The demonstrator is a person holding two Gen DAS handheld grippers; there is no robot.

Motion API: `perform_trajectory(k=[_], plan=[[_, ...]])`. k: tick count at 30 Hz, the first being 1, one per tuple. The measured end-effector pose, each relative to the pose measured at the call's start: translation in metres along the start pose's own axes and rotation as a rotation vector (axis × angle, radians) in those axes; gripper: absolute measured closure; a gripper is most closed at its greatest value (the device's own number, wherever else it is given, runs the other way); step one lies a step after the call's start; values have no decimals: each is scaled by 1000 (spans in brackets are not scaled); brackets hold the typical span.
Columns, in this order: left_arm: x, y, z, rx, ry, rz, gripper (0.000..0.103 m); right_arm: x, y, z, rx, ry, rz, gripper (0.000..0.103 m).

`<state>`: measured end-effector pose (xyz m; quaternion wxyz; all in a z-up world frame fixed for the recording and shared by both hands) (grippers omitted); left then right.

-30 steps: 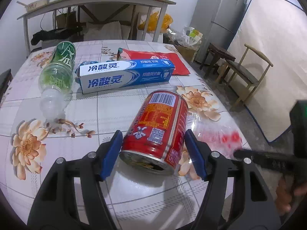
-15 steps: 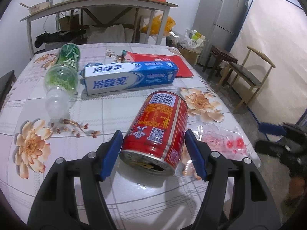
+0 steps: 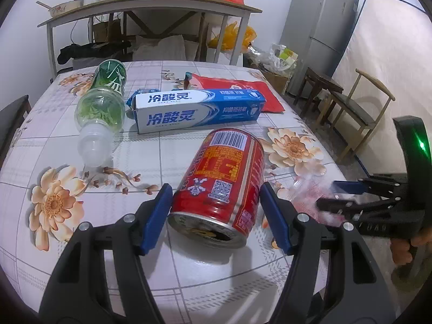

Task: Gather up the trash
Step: 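Grasp the red can with the left gripper while the right gripper grasps the clear printed bag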

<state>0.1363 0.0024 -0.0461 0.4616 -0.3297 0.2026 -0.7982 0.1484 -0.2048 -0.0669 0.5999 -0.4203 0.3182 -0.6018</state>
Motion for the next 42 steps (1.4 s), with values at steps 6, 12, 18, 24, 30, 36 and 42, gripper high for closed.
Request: perform_trajectory(k=[6, 12, 18, 24, 30, 36, 42], plan=[[0, -1, -1, -1, 0, 1, 40, 34, -5, -21, -15, 324, 5, 71], [-1, -1, -1, -2, -3, 2, 39, 40, -3, -23, -14, 397, 54, 74], [-1, 0, -2, -3, -3, 0, 38, 27, 0, -17, -17, 309, 69, 54], [1, 3, -7, -8, 5, -1, 38, 9, -4, -19, 17, 186, -69, 58], [0, 8, -13, -39, -4, -5, 33, 9, -6, -22, 41, 161, -114, 70], [-1, 12, -24, -79, 1, 3, 34, 10, -7, -25, 56, 172, -118, 73], [-4, -6, -17, 1, -9, 9, 35, 11, -7, -26, 64, 184, -112, 73]])
Point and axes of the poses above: each gripper's, at about its wrist camera, not at the fingertips, and y roughly the way its jaws point, x to its right, z to its top, the point moved 3 cm from there along y, roughly the way its jaws point, and after that the axes turned 13 degrees about -z, right-handed, at the moved point
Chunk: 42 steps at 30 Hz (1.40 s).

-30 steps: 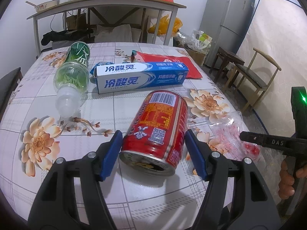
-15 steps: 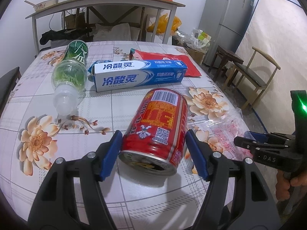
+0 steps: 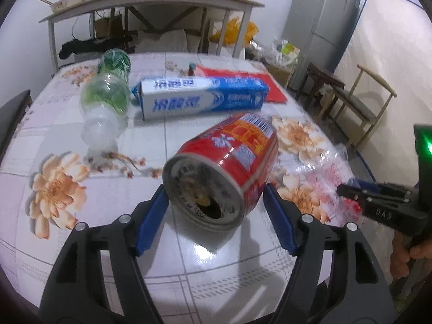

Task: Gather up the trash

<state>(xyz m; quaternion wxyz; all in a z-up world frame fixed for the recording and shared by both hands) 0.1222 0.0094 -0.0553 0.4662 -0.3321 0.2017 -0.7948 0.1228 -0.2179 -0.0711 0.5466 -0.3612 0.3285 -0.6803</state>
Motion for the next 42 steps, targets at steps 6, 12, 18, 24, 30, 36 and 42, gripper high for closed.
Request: perform_trajectory(k=[6, 12, 18, 24, 30, 36, 42], plan=[[4, -14, 16, 66, 50, 27, 38, 1, 0, 0, 4, 9, 8, 73], [7, -15, 21, 78, 83, 45, 38, 2, -1, -1, 5, 11, 13, 73], [16, -11, 26, 74, 119, 58, 38, 2, -1, -1, 6, 12, 14, 73], [21, 2, 31, 61, 141, 50, 41, 2, -1, 0, 1, 13, 22, 73], [17, 12, 27, 39, 114, 29, 41, 5, 1, 2, -8, 25, 49, 73], [11, 12, 28, 43, 97, 17, 40, 4, 2, 3, -10, 22, 50, 73], [12, 13, 37, 59, 105, 10, 33, 6, 4, 4, -20, 26, 63, 73]])
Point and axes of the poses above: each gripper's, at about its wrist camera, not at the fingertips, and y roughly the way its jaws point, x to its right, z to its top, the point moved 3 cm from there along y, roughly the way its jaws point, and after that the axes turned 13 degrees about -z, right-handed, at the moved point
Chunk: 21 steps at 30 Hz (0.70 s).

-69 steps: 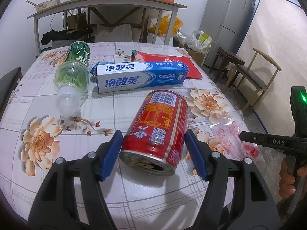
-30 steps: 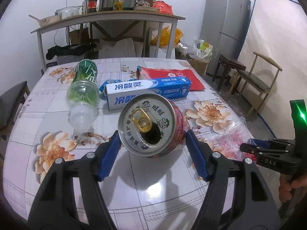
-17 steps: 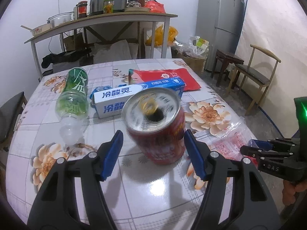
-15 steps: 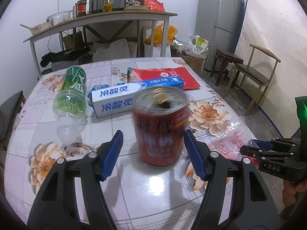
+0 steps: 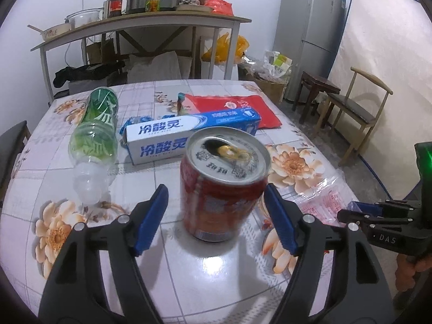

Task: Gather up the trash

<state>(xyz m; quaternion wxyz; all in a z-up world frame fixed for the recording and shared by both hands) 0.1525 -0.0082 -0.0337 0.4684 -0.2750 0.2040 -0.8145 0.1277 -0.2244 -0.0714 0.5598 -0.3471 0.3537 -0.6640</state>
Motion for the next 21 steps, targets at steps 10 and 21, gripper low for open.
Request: perform_trajectory(k=[10, 21], plan=[[-1, 7, 11, 19, 4, -4, 40, 3, -1, 0, -7, 30, 39, 83], [0, 7, 11, 27, 4, -5, 40, 11, -8, 1, -4, 78, 78, 92]])
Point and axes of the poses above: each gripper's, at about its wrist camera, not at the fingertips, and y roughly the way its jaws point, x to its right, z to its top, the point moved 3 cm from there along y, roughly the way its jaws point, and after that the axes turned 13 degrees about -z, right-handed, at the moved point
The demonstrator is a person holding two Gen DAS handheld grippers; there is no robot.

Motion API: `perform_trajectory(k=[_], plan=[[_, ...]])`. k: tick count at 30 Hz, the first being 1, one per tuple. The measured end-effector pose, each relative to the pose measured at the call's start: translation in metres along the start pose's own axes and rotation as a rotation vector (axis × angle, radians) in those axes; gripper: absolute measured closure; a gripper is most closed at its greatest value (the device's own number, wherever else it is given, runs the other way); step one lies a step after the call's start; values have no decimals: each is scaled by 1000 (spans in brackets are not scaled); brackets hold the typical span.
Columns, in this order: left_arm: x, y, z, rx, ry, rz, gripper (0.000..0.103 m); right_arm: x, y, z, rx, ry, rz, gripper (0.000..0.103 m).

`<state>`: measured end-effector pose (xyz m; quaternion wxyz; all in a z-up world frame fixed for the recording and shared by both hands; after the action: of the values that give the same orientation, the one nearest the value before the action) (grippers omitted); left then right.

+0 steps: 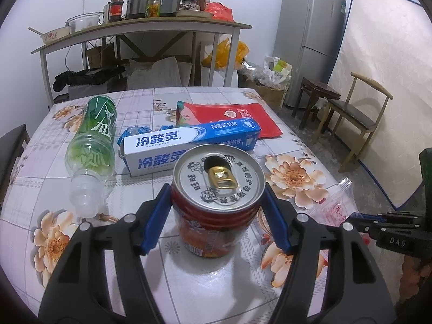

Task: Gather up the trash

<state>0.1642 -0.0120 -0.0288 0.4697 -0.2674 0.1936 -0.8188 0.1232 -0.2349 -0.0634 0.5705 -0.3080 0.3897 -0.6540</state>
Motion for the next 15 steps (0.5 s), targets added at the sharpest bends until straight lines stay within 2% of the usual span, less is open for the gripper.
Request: perform_trajectory(k=[15], plan=[[23, -18, 7, 37, 26, -41, 40, 27, -26, 10, 74, 83, 10, 93]])
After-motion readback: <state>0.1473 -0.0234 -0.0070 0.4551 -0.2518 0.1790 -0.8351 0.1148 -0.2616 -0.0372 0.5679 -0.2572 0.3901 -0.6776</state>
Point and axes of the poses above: each gripper's, at about its wrist camera, not at the fingertips, and y roughly the way its jaws point, x to its right, z to its top, the point moved 3 cm from there along y, roughly the way its jaws point, and after that the axes turned 13 degrees about -z, right-handed, at the moved point
